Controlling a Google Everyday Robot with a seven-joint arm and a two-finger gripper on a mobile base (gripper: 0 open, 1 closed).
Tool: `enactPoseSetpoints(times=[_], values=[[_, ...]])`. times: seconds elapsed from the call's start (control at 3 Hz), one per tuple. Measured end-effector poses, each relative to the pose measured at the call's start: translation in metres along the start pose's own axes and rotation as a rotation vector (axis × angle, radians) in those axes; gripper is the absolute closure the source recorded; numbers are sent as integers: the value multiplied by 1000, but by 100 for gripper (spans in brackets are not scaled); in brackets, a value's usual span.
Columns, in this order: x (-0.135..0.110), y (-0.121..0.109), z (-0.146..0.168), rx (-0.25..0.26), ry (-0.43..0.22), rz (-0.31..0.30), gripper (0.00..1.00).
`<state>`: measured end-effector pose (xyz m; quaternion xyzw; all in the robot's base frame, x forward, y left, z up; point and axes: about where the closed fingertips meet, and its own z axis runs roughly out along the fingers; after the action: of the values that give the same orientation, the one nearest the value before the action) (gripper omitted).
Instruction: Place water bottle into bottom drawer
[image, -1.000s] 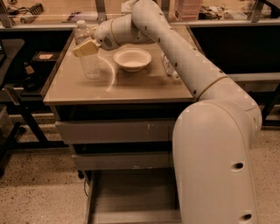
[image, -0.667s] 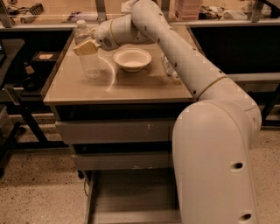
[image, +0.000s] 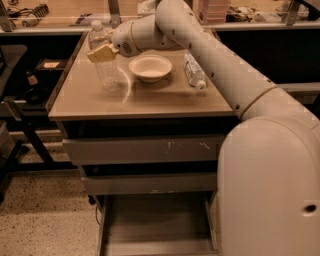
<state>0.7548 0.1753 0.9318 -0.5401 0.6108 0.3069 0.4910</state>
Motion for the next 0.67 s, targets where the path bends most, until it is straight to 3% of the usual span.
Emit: enactPoseSetpoints(times=[0.67], values=[[20,31,-39,67,72,47,100]])
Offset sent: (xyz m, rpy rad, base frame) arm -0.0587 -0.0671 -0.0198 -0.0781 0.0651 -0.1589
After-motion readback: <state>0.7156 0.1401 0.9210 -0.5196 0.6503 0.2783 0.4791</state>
